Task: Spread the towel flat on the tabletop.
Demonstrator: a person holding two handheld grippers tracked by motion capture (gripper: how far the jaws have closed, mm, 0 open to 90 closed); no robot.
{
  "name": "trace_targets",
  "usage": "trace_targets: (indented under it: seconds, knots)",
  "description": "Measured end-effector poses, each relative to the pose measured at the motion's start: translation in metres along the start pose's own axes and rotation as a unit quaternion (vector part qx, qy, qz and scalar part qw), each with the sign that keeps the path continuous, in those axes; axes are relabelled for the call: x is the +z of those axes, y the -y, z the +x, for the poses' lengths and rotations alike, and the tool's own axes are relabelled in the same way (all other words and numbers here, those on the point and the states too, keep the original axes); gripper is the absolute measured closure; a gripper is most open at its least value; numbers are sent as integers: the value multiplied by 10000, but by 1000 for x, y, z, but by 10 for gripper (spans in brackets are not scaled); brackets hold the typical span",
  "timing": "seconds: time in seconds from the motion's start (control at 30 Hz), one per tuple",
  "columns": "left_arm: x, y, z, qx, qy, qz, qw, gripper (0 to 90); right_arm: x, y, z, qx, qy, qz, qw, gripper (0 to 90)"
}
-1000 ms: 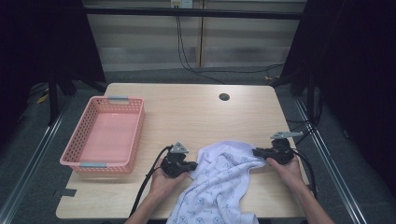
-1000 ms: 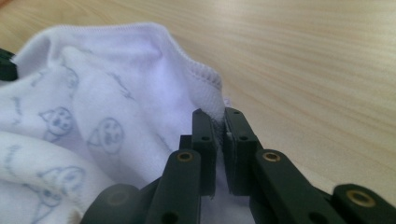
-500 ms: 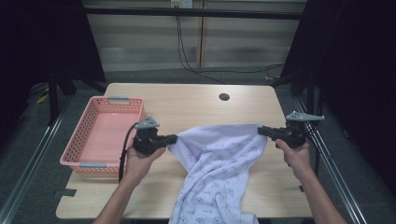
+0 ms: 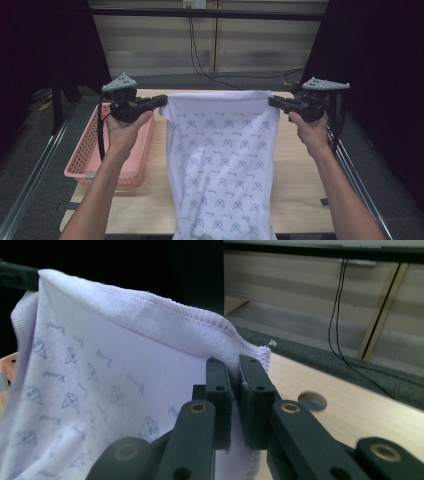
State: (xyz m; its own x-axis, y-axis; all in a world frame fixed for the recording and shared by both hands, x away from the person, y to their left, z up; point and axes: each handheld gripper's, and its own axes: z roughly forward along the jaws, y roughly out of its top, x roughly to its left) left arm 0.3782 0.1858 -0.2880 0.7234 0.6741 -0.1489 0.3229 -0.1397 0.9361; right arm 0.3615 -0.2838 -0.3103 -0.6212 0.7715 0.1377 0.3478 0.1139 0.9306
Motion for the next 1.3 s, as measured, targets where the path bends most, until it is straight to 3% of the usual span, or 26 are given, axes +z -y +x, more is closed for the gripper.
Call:
trace_targets:
  seconds: [0.1,0.2,0.23,0.33,0.37,0.4,0.43,0.47,0.57,0.63,0.7,0.73,0.77,0.83,0.9,0.93,0.97,1.0,1.03,1.07,1.1,1.13,1.2,1.23,1.27,1.3]
  knots:
    - [2,-13,10,124,-165,6,9998,888,7,-16,-1,-107,62,-24,9999,843]
    - [10,-15,19,11,-225,42,9997,886,14,-25,-6,-72,90,-77,9999,841]
    - [23,-7,26,-42,-207,232,9995,880,24,-29,-11,-45,184,-42,9998,840]
    - [37,6,33,-197,-213,343,9990,802,37,-26,-18,-23,276,133,9995,834]
    - [49,20,39,-306,-290,568,9975,758,53,-14,-30,14,473,434,9979,792]
    - [49,20,39,-306,-290,568,9975,737,53,-14,-30,14,473,434,9979,792]
    - [59,33,43,-441,-331,656,9963,706,62,0,-40,105,770,660,9948,707]
    - [59,33,43,-441,-331,656,9963,674,66,8,-46,186,885,769,9929,682]
    - [68,48,34,-382,-103,827,9958,659,66,29,-55,337,965,893,9907,624]
    - [68,50,29,-343,-84,851,9957,658,63,34,-54,303,926,915,9910,619]
    - [65,59,8,-202,247,916,9953,664,49,47,-45,213,733,935,9927,606]
    - [65,59,8,-202,247,916,9953,665,49,47,-45,213,733,935,9927,606]
    - [60,68,-7,-170,465,1020,9936,668,36,57,-35,160,588,927,9938,589]
    - [56,75,-17,-94,506,1068,9929,677,24,71,-21,90,395,977,9944,576]
    - [47,92,-34,-97,726,1179,9903,678,18,80,-15,114,295,1013,9943,571]
    - [39,114,-49,33,885,1420,9859,704,7,99,1,16,85,1191,9929,559]
    - [35,127,-54,8,906,1563,9836,704,2,110,8,48,-5,1226,9924,552]
    - [35,127,-54,8,906,1563,9836,708,2,110,8,48,-5,1226,9924,552]
    - [29,152,-62,-48,1050,1833,9774,713,-5,133,23,71,-235,1452,9891,537]
    - [29,152,-62,-48,1050,1833,9774,712,-5,133,23,71,-235,1452,9891,537]
    - [26,175,-68,61,1007,2162,9711,700,-11,156,36,103,-377,1653,9855,519]
    - [24,185,-68,63,1011,2278,9684,690,-13,168,40,171,-471,1753,9832,513]
    - [24,194,-67,69,932,2331,9680,682,-14,179,45,185,-496,1842,9815,509]
    - [24,207,-60,-85,765,2357,9688,674,-12,198,50,191,-562,2147,9749,494]
    - [24,207,-60,-85,765,2357,9688,682,-11,204,52,181,-558,2298,9715,492]
    - [26,218,-57,-113,710,2284,9709,709,-9,207,53,114,-527,2437,9684,485]
